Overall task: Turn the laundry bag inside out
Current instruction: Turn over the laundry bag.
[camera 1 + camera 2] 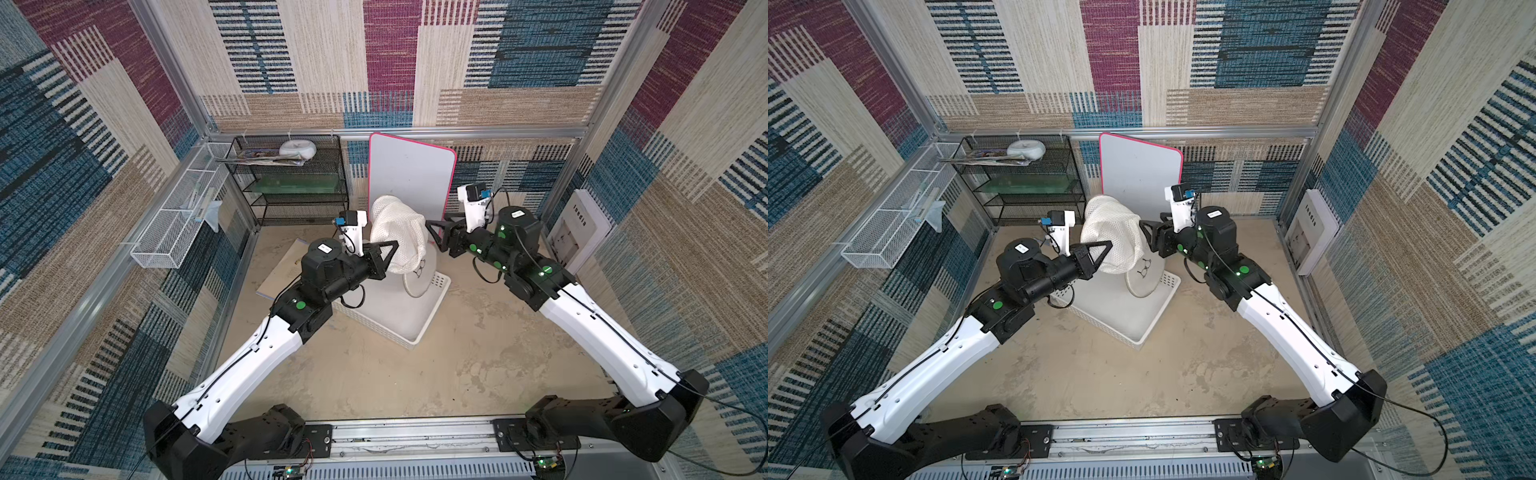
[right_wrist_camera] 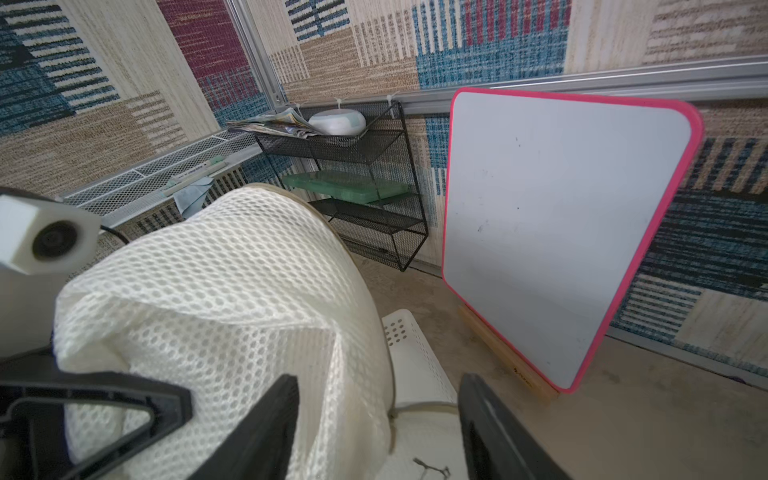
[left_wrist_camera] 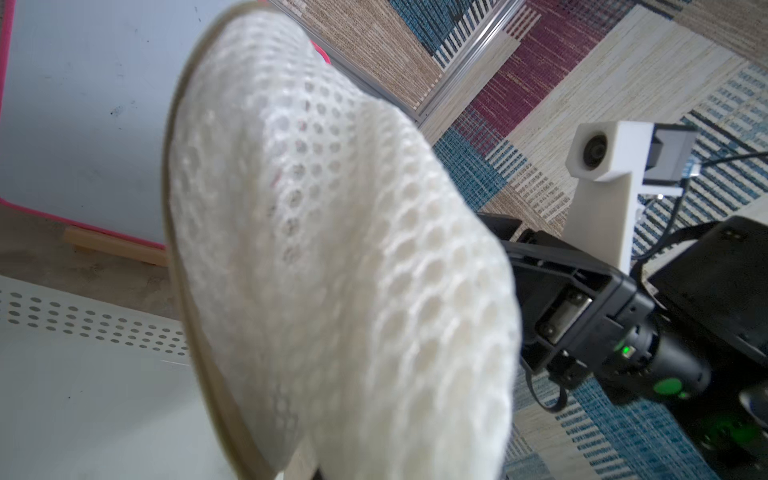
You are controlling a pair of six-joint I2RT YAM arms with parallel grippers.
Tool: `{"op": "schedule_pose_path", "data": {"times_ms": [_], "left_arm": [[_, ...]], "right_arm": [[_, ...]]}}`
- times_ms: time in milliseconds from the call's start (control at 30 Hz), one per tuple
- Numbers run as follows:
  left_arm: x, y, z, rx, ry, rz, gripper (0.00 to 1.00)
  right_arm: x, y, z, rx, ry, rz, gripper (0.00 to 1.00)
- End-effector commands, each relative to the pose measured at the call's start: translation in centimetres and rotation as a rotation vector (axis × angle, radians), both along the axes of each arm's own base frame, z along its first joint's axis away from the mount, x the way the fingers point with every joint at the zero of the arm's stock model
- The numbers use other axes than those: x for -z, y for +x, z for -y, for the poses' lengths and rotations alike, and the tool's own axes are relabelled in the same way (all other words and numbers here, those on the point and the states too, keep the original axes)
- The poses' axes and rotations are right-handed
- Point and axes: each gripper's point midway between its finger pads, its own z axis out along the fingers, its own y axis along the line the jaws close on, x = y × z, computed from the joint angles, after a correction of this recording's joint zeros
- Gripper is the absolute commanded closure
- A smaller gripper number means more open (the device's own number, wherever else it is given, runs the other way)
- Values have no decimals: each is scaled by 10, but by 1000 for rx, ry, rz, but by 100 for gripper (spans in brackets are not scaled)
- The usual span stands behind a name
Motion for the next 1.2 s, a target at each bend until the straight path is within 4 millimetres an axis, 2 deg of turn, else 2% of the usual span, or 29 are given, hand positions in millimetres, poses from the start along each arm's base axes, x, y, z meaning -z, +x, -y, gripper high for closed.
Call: {"op": "schedule_pose_path", "data": {"times_ms": [0,133,233,333,433,533,633,833,967,1033,1167], "left_arm": [[11,-22,15,235,80,18,100],[15,-56,30,489,128,55,100],[15,-76,30,594,153,102,100],[12,-87,29,659,167,142,100],[5,-94,26,711,177,172,100],[1,-90,24,724,171,175,100],[3,-85,23,730,164,166,100],[5,-81,24,725,159,163,100],[5,-81,23,727,157,161,100],[4,-84,24,743,151,165,100],[-4,-100,22,811,121,191,100]], "right_arm": [[2,-31,-8,-246,4,-16,26],[-2,-43,-5,-365,41,-36,23],[-11,-50,-7,-430,62,-27,22],[-18,-45,-8,-447,75,-22,21],[-23,-43,-10,-498,95,-53,23],[-28,-54,-14,-588,133,-70,26],[-24,-63,-17,-642,142,-94,31],[-19,-84,-19,-756,171,-137,53],[-20,-82,-18,-745,170,-130,86],[-21,-77,-18,-715,170,-123,99],[-23,-50,-9,-563,169,-103,100]]}}
